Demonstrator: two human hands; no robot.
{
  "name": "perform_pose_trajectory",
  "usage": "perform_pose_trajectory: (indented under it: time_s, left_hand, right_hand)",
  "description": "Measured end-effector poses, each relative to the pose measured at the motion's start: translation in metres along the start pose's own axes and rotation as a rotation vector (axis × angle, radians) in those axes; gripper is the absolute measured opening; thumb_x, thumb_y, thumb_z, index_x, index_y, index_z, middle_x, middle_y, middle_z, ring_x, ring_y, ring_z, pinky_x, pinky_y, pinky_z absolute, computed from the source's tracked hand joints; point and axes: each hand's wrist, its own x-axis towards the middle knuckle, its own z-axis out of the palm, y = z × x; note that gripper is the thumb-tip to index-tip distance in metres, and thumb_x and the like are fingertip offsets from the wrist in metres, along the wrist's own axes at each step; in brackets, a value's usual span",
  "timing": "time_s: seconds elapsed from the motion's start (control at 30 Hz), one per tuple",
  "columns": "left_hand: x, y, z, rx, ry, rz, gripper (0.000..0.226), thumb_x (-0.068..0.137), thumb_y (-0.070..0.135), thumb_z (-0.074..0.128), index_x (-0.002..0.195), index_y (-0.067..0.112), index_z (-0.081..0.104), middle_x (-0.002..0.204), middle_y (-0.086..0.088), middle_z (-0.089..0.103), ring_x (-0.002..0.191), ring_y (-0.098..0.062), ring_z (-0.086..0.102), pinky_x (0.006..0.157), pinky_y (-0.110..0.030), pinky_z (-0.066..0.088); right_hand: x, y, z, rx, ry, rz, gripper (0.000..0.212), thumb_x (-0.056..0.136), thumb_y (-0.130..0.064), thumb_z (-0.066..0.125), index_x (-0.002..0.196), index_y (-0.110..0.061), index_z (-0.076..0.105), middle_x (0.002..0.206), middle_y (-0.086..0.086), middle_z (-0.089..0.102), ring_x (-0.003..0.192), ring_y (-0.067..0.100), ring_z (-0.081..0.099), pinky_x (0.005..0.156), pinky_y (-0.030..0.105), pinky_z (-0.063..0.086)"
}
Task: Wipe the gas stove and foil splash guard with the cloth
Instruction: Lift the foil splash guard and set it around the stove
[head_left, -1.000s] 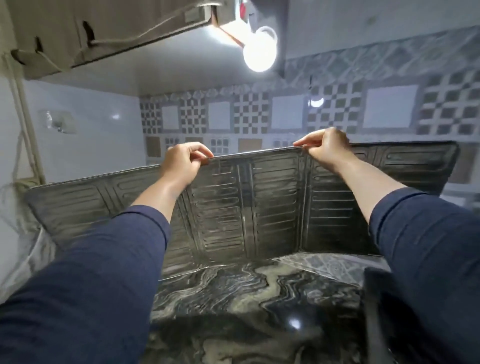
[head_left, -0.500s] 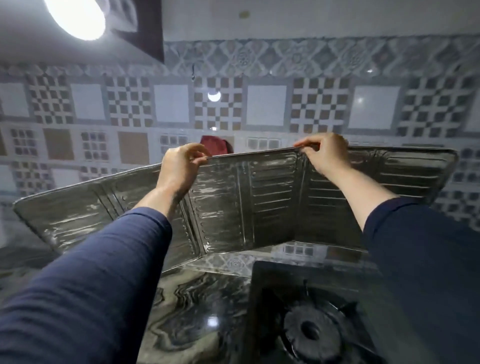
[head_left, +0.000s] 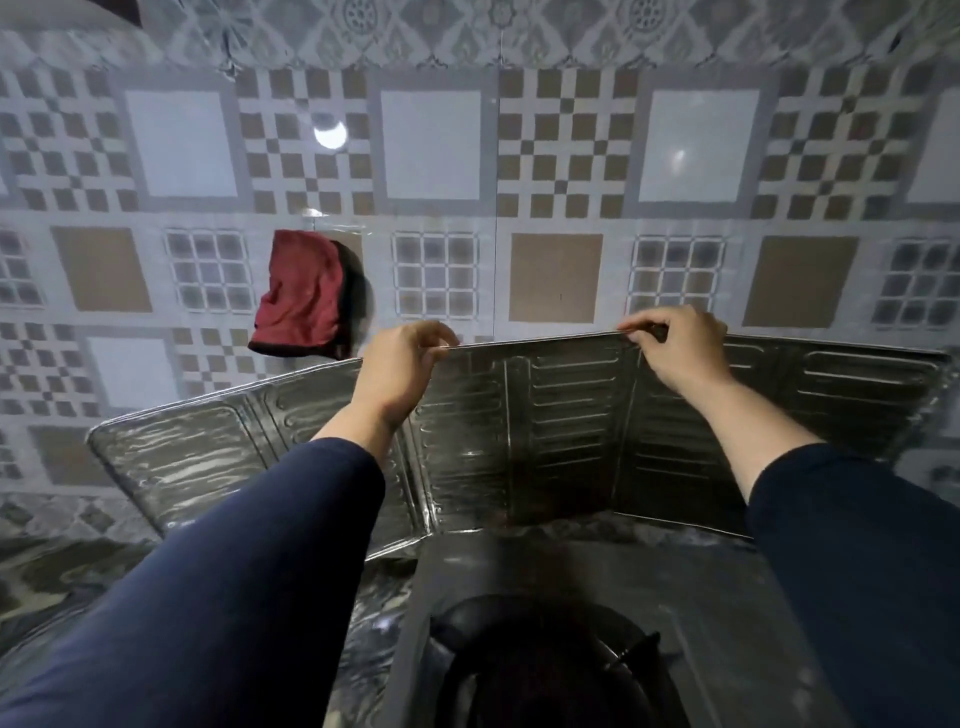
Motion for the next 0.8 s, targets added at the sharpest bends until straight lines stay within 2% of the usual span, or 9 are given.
perform_pose_trajectory:
  time_s: [0.13,0.23,0.33,0.43,0.53,0.67,0.8]
  left_hand:
    - [0.001,-0.02,0.039,0.016,-0.078,-0.03,0.018,0.083,0.011,0.064,0.086,0.028,0.071,0.08,0.003,0.07,0.083,-0.019,0.066,0.079,-0.037,0.052]
    - [-0.001,-0.031,0.063,0.011,-0.113,-0.051,0.018,0.086,0.012,0.063,0.087,0.028,0.071,0.081,0.002,0.07,0.082,-0.018,0.066,0.079,-0.038,0.052]
    - [-0.003,-0.037,0.082,0.009,-0.136,-0.055,0.017,0.087,0.015,0.063,0.088,0.03,0.07,0.084,0.002,0.071,0.084,-0.018,0.066,0.08,-0.039,0.052]
    - [-0.005,-0.035,0.095,0.021,-0.137,-0.051,0.013,0.089,0.018,0.063,0.092,0.028,0.071,0.089,0.0,0.072,0.087,-0.018,0.066,0.079,-0.033,0.051]
    - [-0.004,-0.034,0.099,0.043,-0.101,-0.061,0.012,0.089,0.019,0.063,0.095,0.025,0.072,0.092,0.0,0.073,0.089,-0.016,0.066,0.08,-0.03,0.048]
    - [-0.003,-0.037,0.098,0.051,-0.129,-0.044,0.012,0.09,0.019,0.062,0.097,0.026,0.07,0.094,0.002,0.073,0.093,-0.016,0.068,0.086,-0.034,0.05]
    - [-0.001,-0.043,0.084,0.177,-0.18,0.013,0.022,0.094,0.027,0.057,0.115,0.029,0.06,0.106,0.006,0.071,0.104,-0.019,0.064,0.096,-0.042,0.042]
  right_hand:
    - [-0.004,0.041,0.028,0.044,-0.045,0.035,0.025,0.083,-0.011,0.068,0.091,-0.035,0.072,0.1,-0.002,0.074,0.103,0.024,0.063,0.1,0.051,0.04]
    - [-0.01,0.063,0.044,0.025,-0.071,0.083,0.02,0.084,-0.012,0.067,0.091,-0.029,0.075,0.1,-0.003,0.074,0.105,0.024,0.062,0.101,0.051,0.039]
    - [-0.018,0.084,0.055,0.064,-0.126,0.132,0.022,0.085,-0.013,0.067,0.09,-0.033,0.073,0.102,-0.005,0.073,0.107,0.023,0.062,0.099,0.051,0.043]
    - [-0.026,0.095,0.062,-0.025,-0.107,0.15,0.021,0.086,-0.019,0.065,0.091,-0.038,0.071,0.101,-0.006,0.073,0.106,0.025,0.06,0.099,0.047,0.039]
    - [-0.029,0.083,0.068,-0.128,-0.091,0.08,0.019,0.085,-0.025,0.064,0.1,-0.036,0.071,0.103,-0.006,0.072,0.108,0.025,0.056,0.092,0.037,0.03]
    - [-0.026,0.048,0.094,-0.023,-0.196,-0.032,0.019,0.087,-0.029,0.063,0.102,-0.037,0.072,0.107,-0.013,0.072,0.108,0.017,0.059,0.095,0.036,0.033]
    - [-0.026,0.012,0.123,0.06,-0.226,-0.086,0.018,0.088,-0.027,0.063,0.101,-0.035,0.072,0.108,-0.014,0.071,0.109,0.014,0.058,0.097,0.037,0.035]
